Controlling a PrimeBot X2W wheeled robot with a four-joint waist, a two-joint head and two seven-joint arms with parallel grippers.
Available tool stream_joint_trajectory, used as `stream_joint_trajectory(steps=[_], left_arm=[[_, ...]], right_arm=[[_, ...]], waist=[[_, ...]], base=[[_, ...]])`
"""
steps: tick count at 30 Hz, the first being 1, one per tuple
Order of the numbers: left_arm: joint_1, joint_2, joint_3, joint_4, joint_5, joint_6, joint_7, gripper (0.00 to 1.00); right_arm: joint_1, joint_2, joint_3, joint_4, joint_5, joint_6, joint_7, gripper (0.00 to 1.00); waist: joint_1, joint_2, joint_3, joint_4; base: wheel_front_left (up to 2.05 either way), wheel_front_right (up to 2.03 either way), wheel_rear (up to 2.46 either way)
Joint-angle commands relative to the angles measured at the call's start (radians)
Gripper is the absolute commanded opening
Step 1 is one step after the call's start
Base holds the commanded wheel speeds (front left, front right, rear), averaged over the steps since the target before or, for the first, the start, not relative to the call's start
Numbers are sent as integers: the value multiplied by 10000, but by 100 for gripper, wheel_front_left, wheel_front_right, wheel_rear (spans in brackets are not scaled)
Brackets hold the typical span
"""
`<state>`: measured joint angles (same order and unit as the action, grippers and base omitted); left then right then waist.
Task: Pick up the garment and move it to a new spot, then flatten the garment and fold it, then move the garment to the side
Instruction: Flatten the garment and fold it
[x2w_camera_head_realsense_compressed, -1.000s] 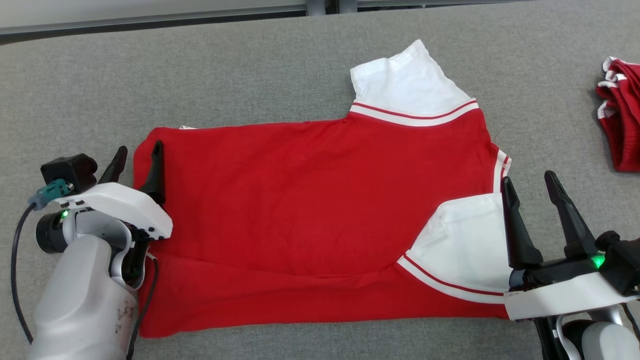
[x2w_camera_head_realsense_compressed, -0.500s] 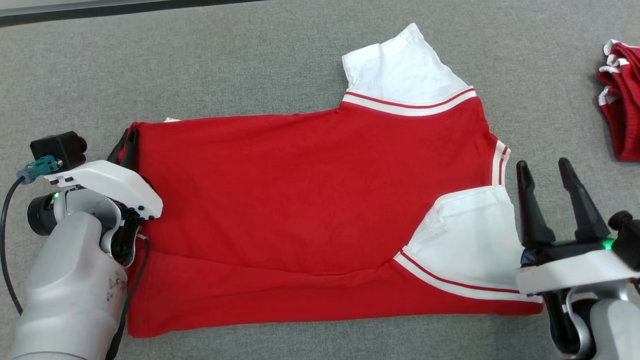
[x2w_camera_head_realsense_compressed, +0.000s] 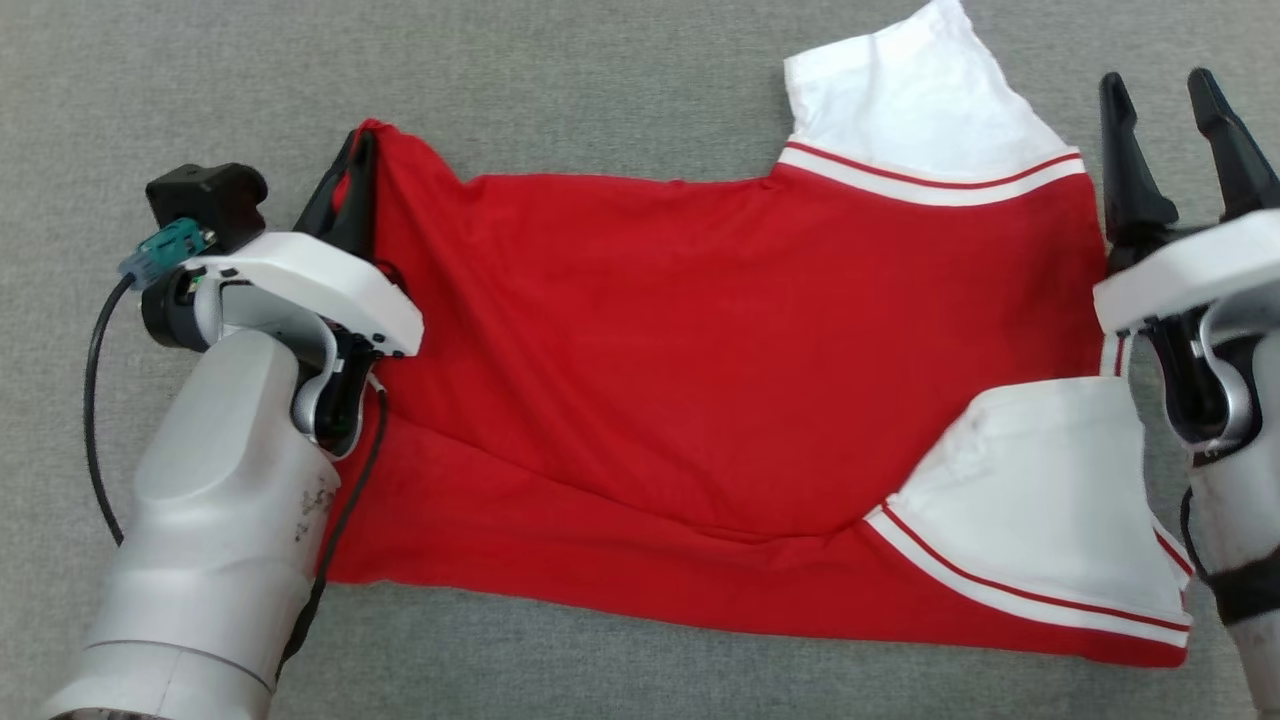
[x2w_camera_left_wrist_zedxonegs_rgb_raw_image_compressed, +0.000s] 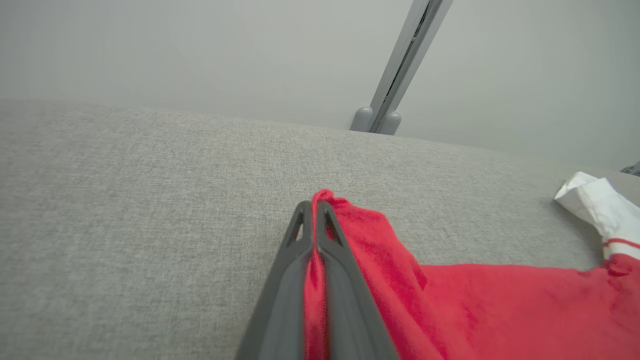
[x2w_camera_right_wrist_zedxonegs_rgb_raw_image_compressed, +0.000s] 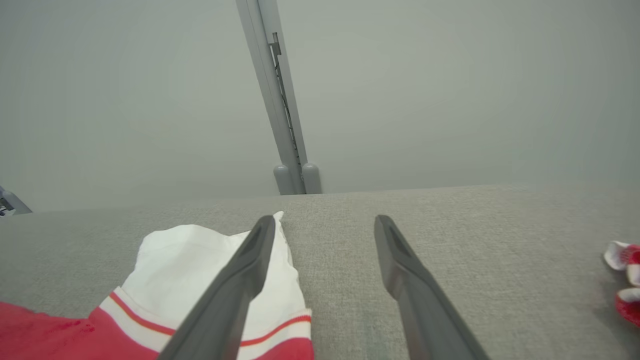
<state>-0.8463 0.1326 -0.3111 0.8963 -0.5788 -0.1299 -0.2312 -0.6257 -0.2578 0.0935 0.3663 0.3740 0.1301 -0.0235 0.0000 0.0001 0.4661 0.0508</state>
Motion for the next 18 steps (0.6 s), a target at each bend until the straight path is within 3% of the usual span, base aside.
stream_joint_trajectory(steps=[1, 7, 17, 18], left_arm=[[-213, -50, -135, -132, -83, -9, -85, 0], [-445, -441, -799, -554, -269, -9, -241, 0], [-662, -686, -1497, -685, -649, -10, -324, 0], [-658, -691, -1539, -679, -688, -10, -326, 0]], right_arm=[[-672, -117, 359, 382, 105, 5, 162, 100], [-2548, -550, 1231, 2306, 620, 4, 779, 100], [-3971, -914, 2223, 4654, 1132, 5, 1648, 100], [-4093, -919, 2318, 4762, 1220, 5, 1648, 62]], waist=[[0, -1, 365, 502], [0, -1, 628, 1176], [0, -1, 765, 1600], [0, -1, 758, 1596]], base=[[0, 0, 0], [0, 0, 0], [0, 0, 0], [0, 0, 0]])
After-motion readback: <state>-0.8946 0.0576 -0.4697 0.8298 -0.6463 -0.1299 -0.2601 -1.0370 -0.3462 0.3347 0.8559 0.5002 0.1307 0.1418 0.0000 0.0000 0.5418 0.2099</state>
